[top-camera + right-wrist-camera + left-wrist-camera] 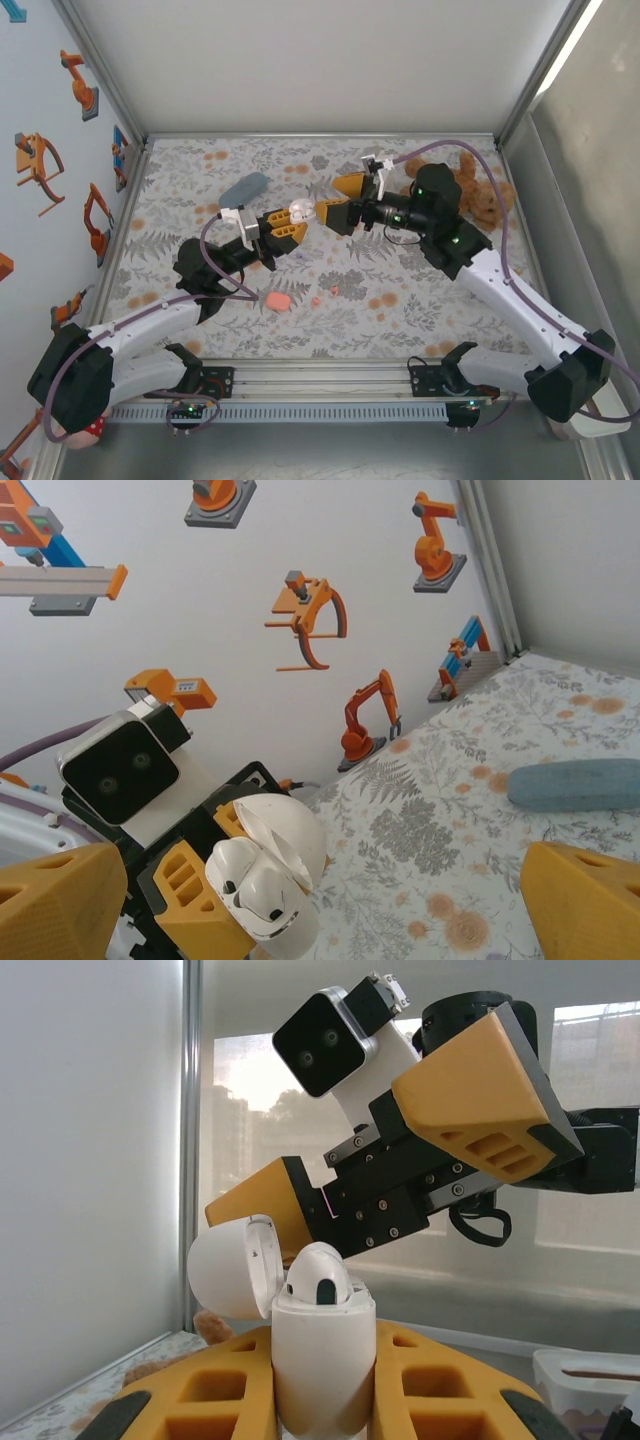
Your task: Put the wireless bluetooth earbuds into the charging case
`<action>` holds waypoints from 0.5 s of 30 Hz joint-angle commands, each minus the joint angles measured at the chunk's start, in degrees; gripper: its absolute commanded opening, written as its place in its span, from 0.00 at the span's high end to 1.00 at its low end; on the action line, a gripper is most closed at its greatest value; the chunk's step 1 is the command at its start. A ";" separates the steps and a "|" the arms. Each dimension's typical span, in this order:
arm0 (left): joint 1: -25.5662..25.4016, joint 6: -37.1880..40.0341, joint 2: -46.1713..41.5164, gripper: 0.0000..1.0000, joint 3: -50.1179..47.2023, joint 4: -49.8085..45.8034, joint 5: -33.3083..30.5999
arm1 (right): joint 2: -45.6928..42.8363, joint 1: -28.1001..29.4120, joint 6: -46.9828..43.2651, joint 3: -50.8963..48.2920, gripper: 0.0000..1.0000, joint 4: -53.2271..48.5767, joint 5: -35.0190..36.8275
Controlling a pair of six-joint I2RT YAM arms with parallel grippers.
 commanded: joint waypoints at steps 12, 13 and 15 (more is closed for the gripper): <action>-0.20 -0.63 0.36 1.00 1.05 3.13 1.21 | 2.77 -0.02 1.57 3.40 0.01 -3.17 -11.02; -0.21 -0.69 0.36 1.00 0.98 3.13 1.21 | 3.14 0.10 1.66 3.69 0.02 -3.17 -11.55; -0.20 -0.79 0.37 1.00 0.82 3.30 1.21 | 3.78 0.52 1.68 4.36 0.02 -3.17 -12.47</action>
